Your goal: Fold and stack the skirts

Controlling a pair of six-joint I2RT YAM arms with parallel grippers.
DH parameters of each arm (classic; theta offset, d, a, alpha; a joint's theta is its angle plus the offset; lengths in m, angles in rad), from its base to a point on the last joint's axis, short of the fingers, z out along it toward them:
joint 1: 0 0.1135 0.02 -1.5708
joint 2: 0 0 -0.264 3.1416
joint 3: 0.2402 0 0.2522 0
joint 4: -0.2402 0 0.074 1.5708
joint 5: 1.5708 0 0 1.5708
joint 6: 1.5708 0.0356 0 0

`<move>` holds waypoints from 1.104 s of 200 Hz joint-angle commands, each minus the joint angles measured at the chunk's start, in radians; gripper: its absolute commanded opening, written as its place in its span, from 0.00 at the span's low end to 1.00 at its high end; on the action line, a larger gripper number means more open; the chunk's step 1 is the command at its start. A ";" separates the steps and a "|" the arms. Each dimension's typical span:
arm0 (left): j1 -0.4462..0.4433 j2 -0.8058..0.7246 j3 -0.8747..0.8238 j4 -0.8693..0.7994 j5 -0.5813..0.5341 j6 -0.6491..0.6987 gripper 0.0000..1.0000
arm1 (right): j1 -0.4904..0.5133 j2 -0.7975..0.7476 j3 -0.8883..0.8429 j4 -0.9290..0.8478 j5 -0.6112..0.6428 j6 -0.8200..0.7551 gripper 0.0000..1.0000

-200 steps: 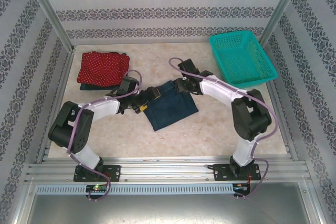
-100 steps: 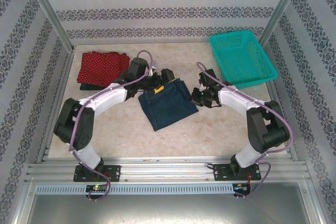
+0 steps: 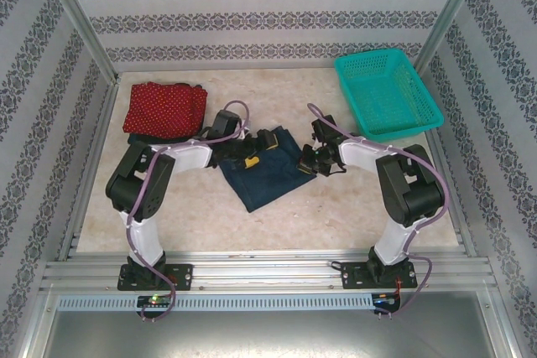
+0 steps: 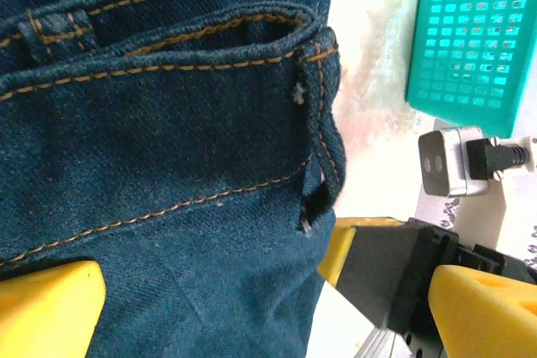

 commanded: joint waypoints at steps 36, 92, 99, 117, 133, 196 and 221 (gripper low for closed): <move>0.056 0.022 -0.014 -0.151 -0.035 0.127 1.00 | -0.025 0.037 -0.086 -0.074 0.152 0.045 0.00; 0.075 0.209 0.170 -0.300 -0.127 0.290 1.00 | 0.092 -0.058 -0.152 0.038 0.151 0.193 0.00; 0.073 0.238 0.215 -0.333 -0.139 0.319 1.00 | 0.119 -0.067 -0.161 0.064 0.154 0.230 0.00; 0.074 0.283 0.309 -0.368 -0.160 0.364 1.00 | 0.166 -0.098 -0.183 0.101 0.189 0.295 0.00; 0.075 0.301 0.395 -0.438 -0.162 0.409 1.00 | 0.177 -0.149 -0.195 0.087 0.238 0.311 0.00; 0.077 -0.088 0.391 -0.656 -0.122 0.487 1.00 | 0.143 -0.332 -0.178 -0.020 0.337 0.195 0.45; 0.094 -0.184 0.355 -0.825 -0.277 0.531 1.00 | 0.141 -0.371 -0.143 0.006 0.348 0.136 0.98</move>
